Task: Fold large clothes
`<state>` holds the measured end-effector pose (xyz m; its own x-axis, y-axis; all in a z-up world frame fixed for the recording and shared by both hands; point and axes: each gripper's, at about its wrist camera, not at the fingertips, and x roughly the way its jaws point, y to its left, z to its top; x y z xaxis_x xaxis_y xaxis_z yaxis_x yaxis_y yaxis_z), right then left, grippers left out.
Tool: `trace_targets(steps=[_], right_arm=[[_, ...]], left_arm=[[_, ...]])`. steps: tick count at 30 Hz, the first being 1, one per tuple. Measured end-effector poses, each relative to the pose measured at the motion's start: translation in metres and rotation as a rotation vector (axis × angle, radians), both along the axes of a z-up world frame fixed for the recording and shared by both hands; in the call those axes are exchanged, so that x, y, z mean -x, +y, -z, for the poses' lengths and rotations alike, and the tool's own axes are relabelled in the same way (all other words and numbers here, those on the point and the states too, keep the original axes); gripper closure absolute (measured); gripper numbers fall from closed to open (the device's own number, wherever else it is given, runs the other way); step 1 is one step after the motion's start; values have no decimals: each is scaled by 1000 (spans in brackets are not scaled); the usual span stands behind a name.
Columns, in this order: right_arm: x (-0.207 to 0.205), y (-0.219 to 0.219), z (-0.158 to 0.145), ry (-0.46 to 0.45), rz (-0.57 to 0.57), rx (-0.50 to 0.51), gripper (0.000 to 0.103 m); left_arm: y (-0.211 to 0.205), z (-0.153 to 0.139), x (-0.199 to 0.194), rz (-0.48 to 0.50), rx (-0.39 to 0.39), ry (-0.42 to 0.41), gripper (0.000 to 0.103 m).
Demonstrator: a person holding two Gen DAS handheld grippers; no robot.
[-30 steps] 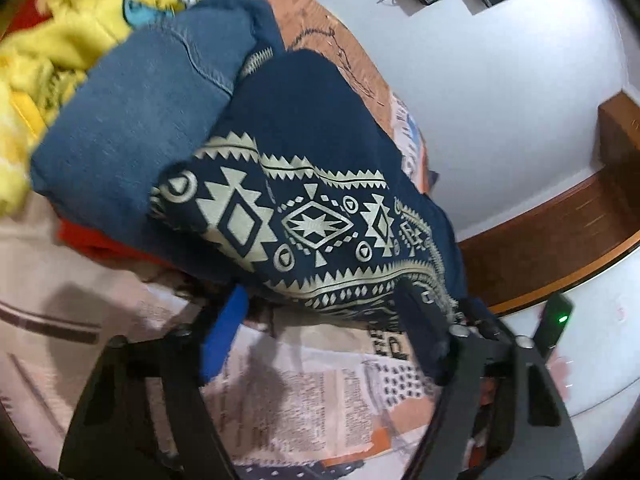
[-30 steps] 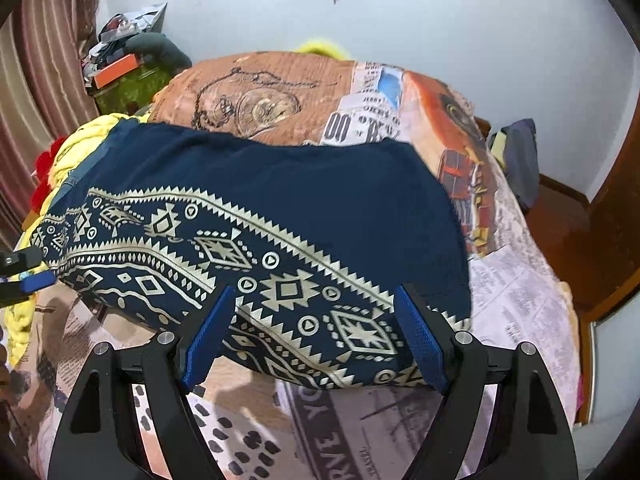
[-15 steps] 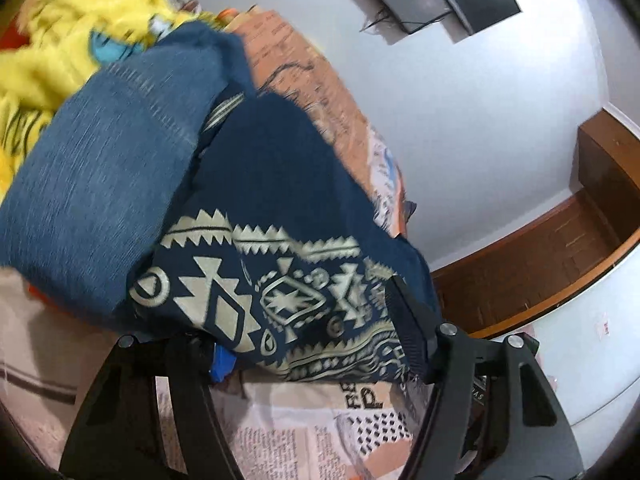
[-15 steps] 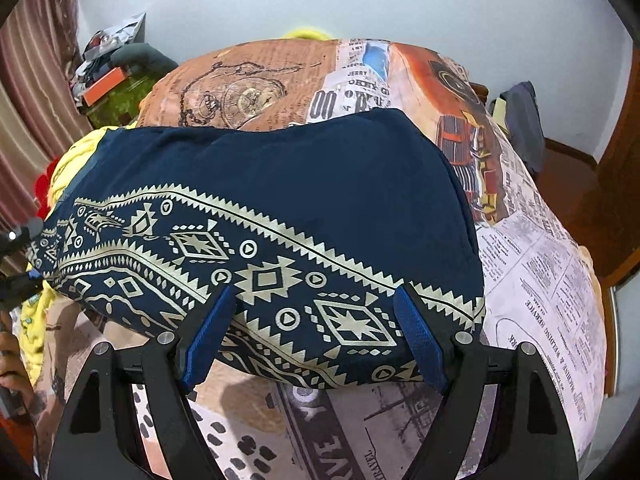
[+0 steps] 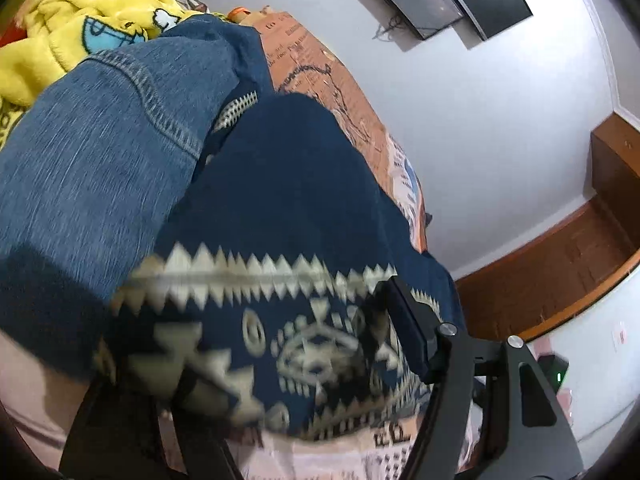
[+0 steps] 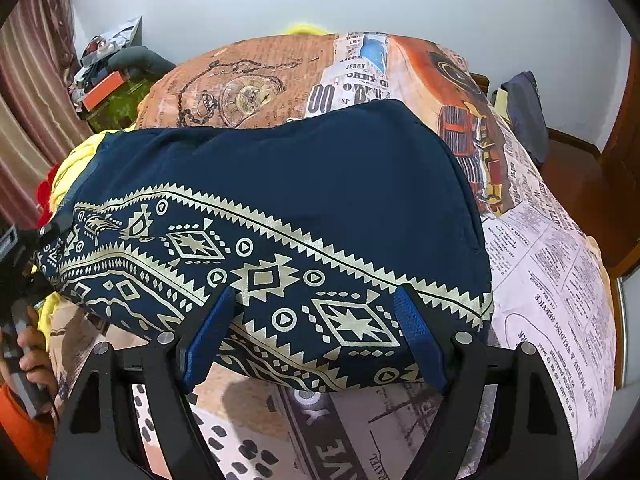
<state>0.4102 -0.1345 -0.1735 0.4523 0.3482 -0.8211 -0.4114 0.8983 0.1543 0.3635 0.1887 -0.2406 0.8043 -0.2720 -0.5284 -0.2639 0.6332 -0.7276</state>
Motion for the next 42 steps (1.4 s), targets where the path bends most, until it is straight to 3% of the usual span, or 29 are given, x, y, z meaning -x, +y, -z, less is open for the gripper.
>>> trace_targets(steps=[4,8,11,17,22,28,31,36,42], right_arm=[[1,4,-4,1,-5,-7,24],[-3,14,-16,-12,-16,-26,24],[-7,26,-26,-30,-32,-41,24],[-17,67,-28,-50,-87,-37,24],[-22,99,-1,-15,-136,24,24],[-13,105,11,-71,-185,88,23],[-13,93,3,-51,-208,84,23],[-14,40,-14,-61,-121,37,23],[-18,-45,-28,-76,58,31,23]], left_arm=[[1,-1,-17,-53,-47,16,40],[3,-8,-21,-103,-90,26,71],[8,-20,-17,-121,-76,-3,80],[-8,-60,-14,-117,-147,-71,83],[-34,-90,-25,-82,-270,-106,83],[-76,-107,-37,6,-414,-114,83],[-93,-118,-51,45,-427,-129,83],[-124,-134,-78,108,-418,-139,85],[-201,-143,-112,243,-532,-142,85]])
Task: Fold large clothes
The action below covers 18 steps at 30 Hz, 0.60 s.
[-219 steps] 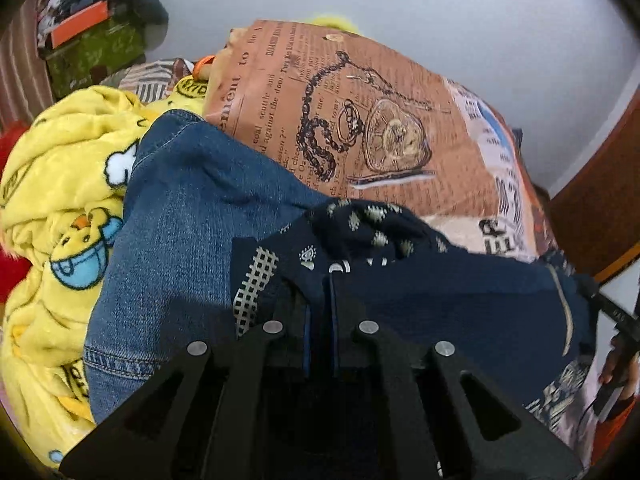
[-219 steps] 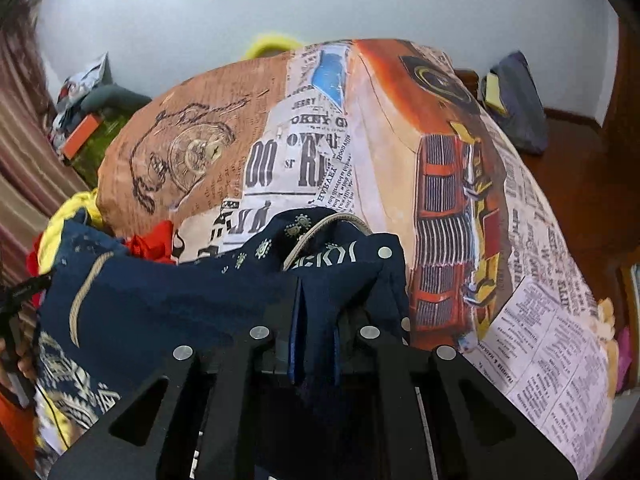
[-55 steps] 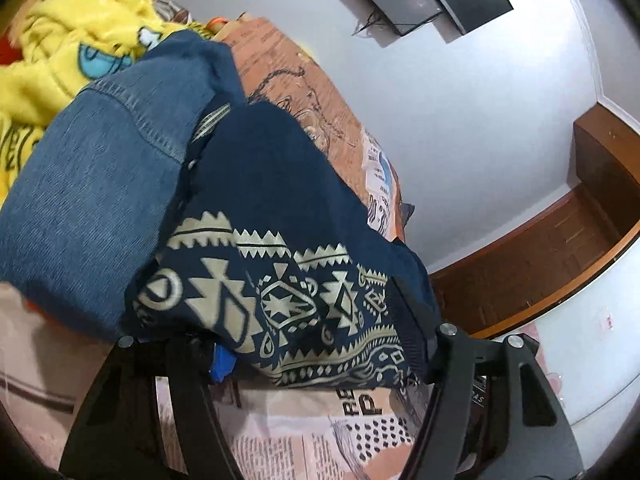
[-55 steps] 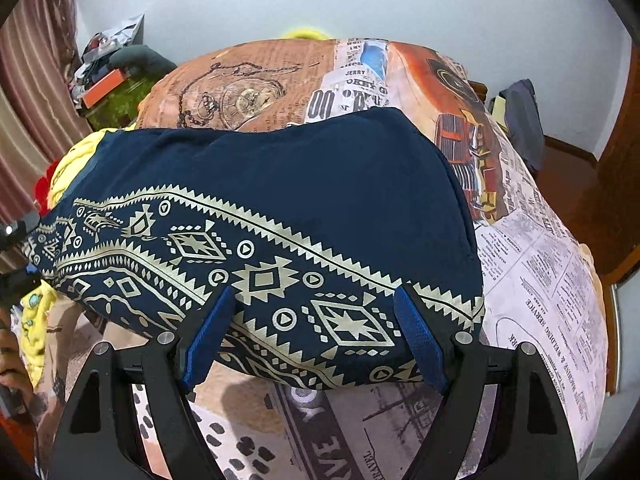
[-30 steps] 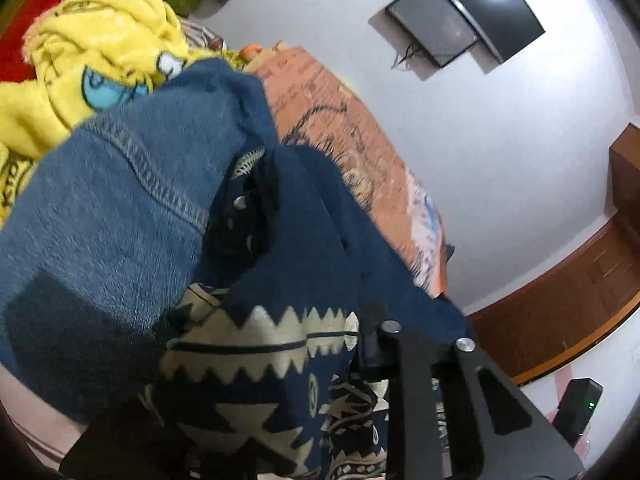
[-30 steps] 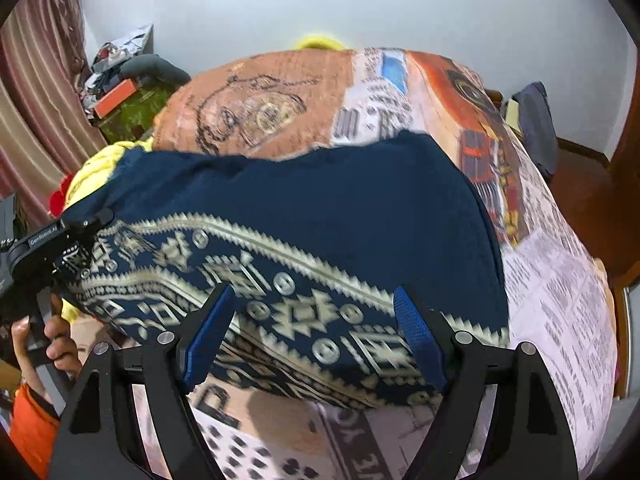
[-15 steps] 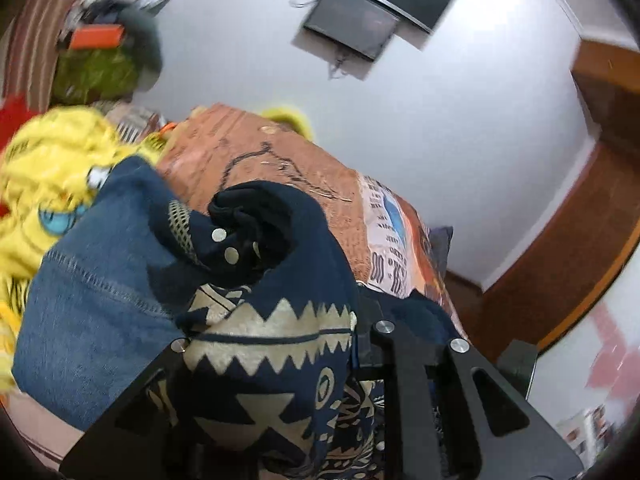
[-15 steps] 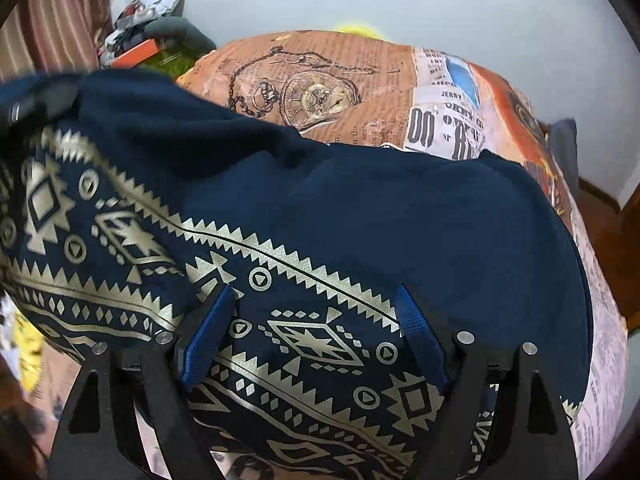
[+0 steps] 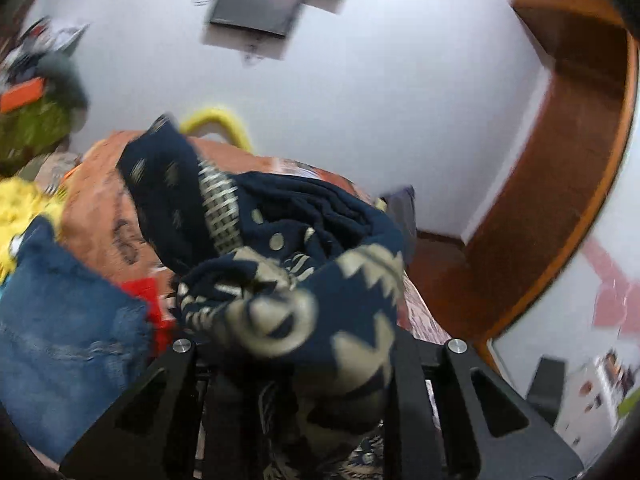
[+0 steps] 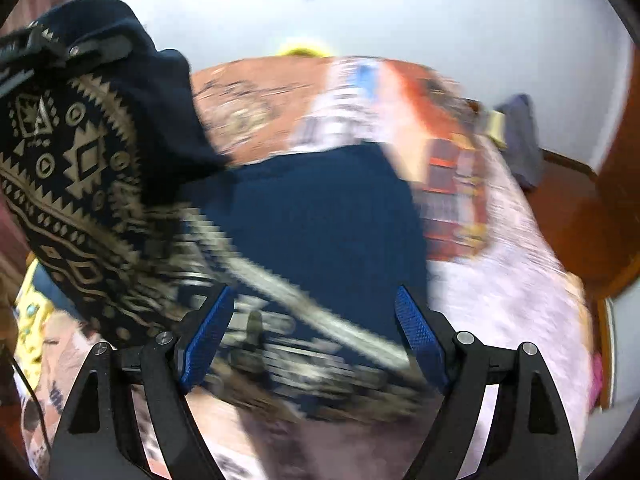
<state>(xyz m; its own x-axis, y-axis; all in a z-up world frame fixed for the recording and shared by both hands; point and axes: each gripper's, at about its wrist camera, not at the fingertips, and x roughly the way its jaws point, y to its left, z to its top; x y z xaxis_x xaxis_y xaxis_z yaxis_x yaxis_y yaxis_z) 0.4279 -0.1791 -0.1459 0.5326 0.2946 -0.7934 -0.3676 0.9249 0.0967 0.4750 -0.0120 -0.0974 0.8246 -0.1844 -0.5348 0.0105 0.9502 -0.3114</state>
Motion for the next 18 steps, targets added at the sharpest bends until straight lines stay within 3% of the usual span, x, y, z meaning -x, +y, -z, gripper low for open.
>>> trace_targets(steps=[4,6,12,18], right_arm=[[-2,-45,-9,2,91,-12,23],[0,-68,-13,3,136,-21,23],[9,-98,-20,-8,188,-7,23],[18,-96,-22,-21,178,26,23]], left_arm=[[-55,13,-12,122,-116,55,85],[-84,31,-17,204,-165,122,85],[-114,82,-13,337,-164,287,85],[-138,101,10,450,-242,308,85]])
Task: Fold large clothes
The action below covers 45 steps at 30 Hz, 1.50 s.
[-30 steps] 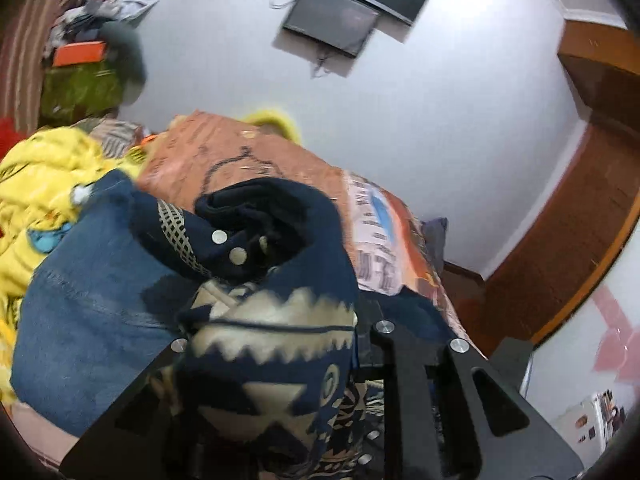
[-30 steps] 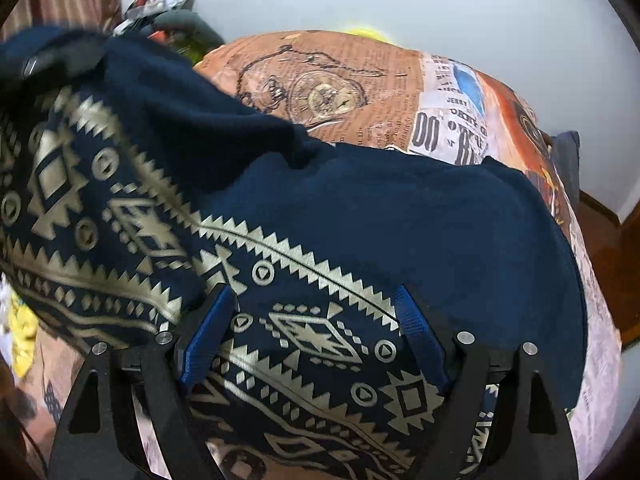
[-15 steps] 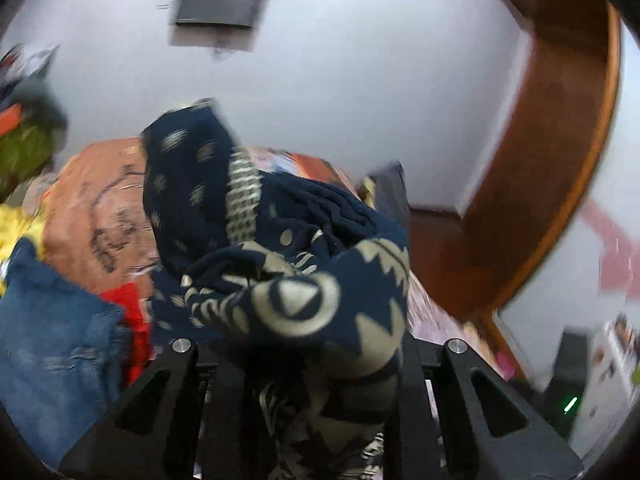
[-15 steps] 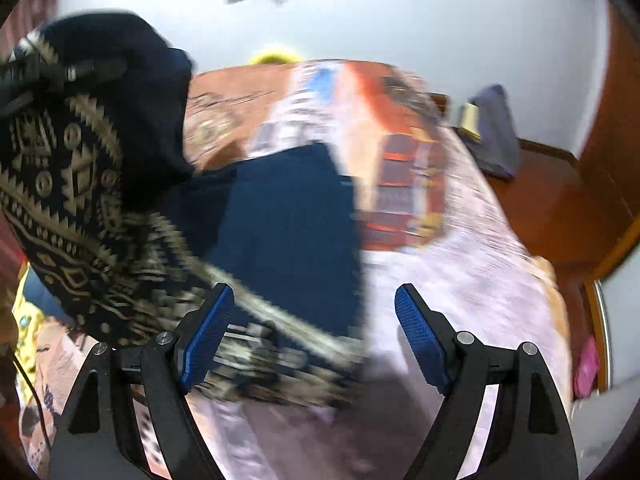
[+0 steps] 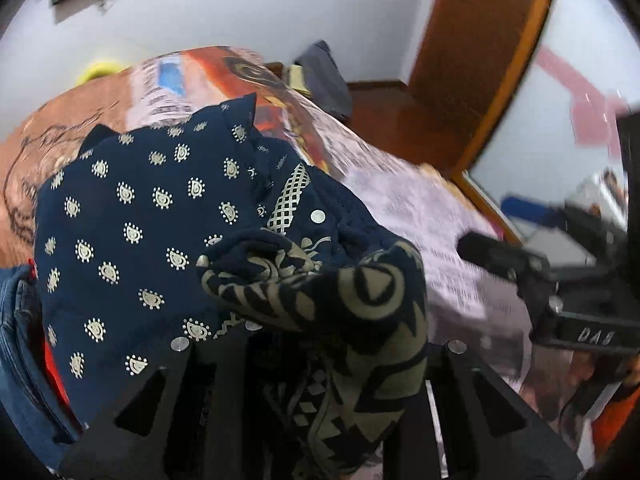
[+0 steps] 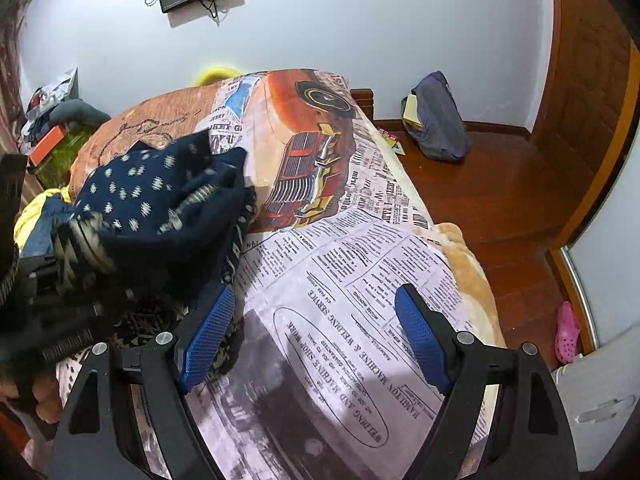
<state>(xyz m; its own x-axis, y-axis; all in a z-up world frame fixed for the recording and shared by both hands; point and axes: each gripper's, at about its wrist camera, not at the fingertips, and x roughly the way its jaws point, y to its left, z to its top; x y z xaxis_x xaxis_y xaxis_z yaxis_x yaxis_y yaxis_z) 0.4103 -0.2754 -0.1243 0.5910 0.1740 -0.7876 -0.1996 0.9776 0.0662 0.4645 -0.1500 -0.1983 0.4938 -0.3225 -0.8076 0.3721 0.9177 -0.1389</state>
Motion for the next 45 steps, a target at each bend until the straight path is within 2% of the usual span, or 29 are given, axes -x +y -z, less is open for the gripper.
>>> trace_targets(steps=[3,4,6,7,8,14,16,19,23,25,27,32,35,38,41,45], right_arm=[[4,2,0,3,-8,13,23],[5,1,0,4,-10,15,23],[8,1,-4,-1,-15,18,23],[9,0,-5,-5,-17,21,23],[11,-1,-8,-10,-19,23,23],[21,-1,-31,-54,-40,18,23],[24,4,-40,-73,-58,10,23],[27,15,-50,-95,-97,-7,23],[25,44,-55,-109,-172,-34,23],[21,61,-50,-95,-204,-40,23],[17,79,-40,-73,-233,-39,23],[2,100,1,17,-239,4,23],[-3,91,26,75,-210,33,23],[0,65,43,124,-185,-20,23],[5,43,47,147,-162,-34,22],[16,30,39,129,-146,21,22]], left_arm=[[-3,6,-1,18,-7,32,82],[-3,6,0,18,-12,29,77],[-1,3,5,34,15,42,60],[-1,1,7,46,42,57,46],[-1,-3,12,61,63,64,38],[6,-31,58,125,-1,12,37],[25,-46,74,117,11,-14,36],[55,-64,83,63,32,-47,32],[103,-82,75,-77,-13,-115,19],[117,-81,66,-133,-42,-120,19],[132,-73,55,-178,-44,-90,19],[138,-31,44,-199,-46,19,19],[134,-14,46,-184,-58,19,15],[128,-7,53,-166,-71,8,12],[129,-5,58,-159,-71,5,12],[132,-6,65,-149,-69,6,12]])
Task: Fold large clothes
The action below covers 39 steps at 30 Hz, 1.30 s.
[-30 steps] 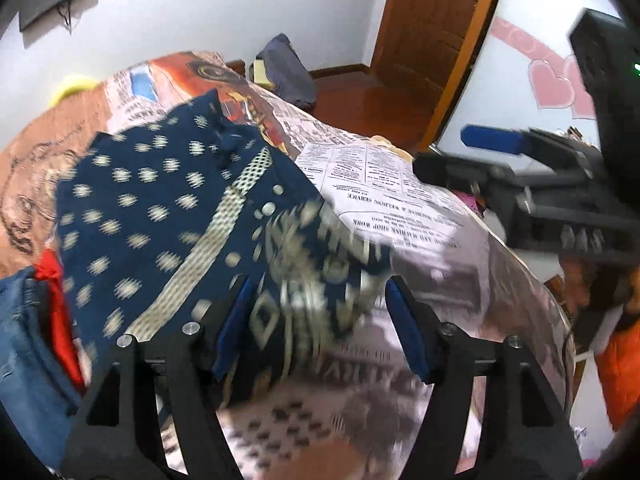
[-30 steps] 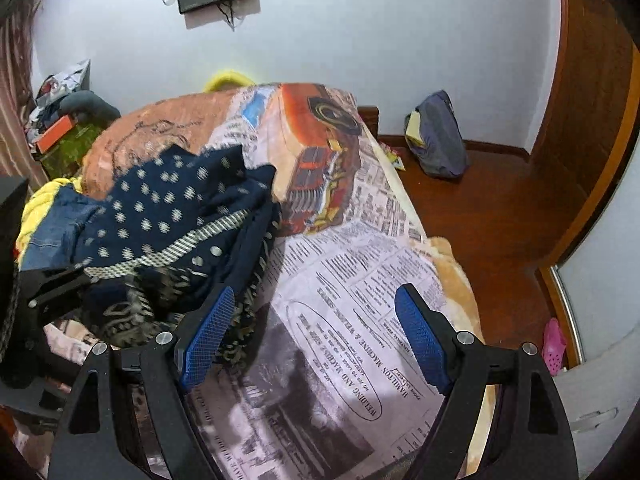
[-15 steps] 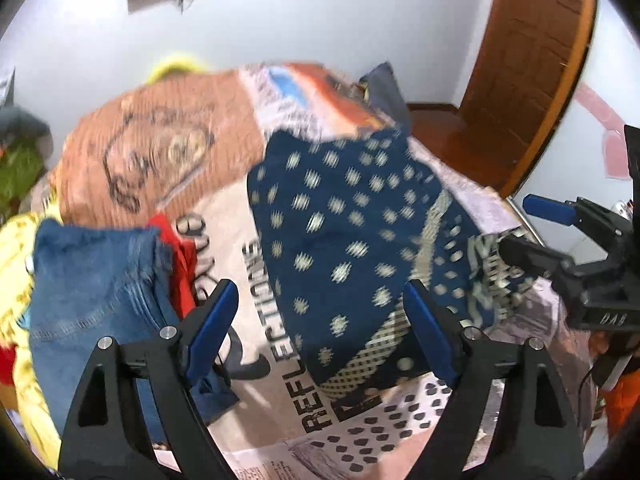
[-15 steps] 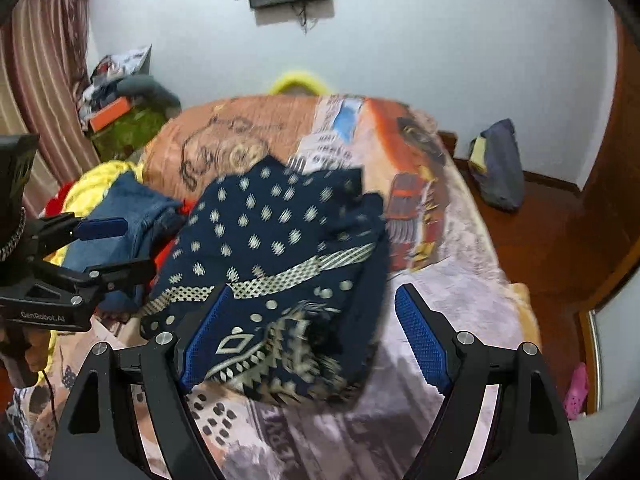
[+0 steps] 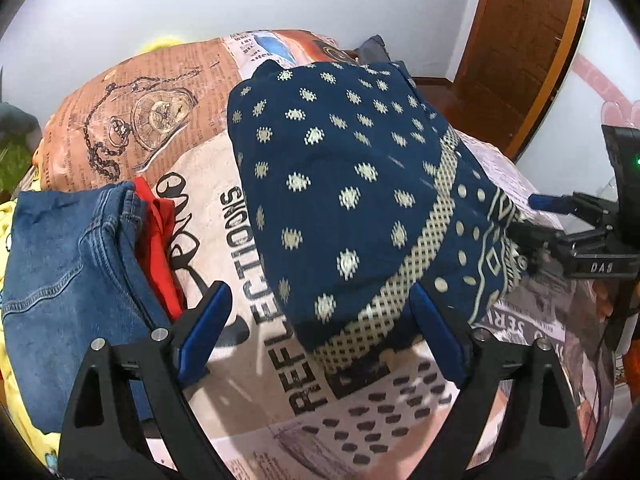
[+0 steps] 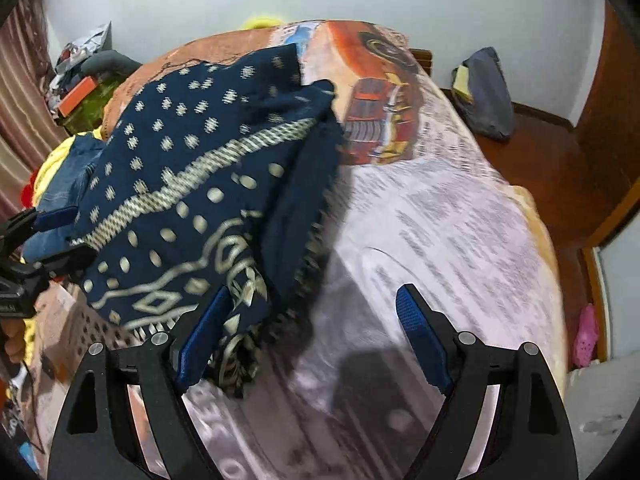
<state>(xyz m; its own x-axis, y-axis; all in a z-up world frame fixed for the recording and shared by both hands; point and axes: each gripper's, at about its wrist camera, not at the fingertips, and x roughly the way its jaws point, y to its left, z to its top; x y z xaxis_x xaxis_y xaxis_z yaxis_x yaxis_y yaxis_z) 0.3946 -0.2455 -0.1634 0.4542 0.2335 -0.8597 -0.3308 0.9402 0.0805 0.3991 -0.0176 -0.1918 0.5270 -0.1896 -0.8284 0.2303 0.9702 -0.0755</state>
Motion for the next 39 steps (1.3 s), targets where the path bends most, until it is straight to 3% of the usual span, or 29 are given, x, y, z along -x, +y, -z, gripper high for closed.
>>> trace_targets(steps=[6,13,20,23,29,32,36,39], right_arm=[[10,-9,-28,-70,3,48,21],[1,-1,-63,-145,-20,-49,20],[-35,22,-45,-25,-49,-207,16],[-56,29,-23,56,-38,-230,16],[-92,29,21,233,-32,-343,16],[-103,26,34,280,-21,-398,14],[-114,23,47,353,-7,-489,14],[-117,25,49,374,-13,-505,13]], left_arm=[[9,-21,16,-9,-71,-60,13],[28,-57,6,-73,-58,-144,12],[45,-53,-38,-105,131,-53,12],[47,-33,-63,-104,245,43,12],[47,9,-93,-115,384,174,12],[52,25,-103,-123,504,230,12],[53,46,-118,-132,609,303,11],[53,52,-125,-139,640,319,9]])
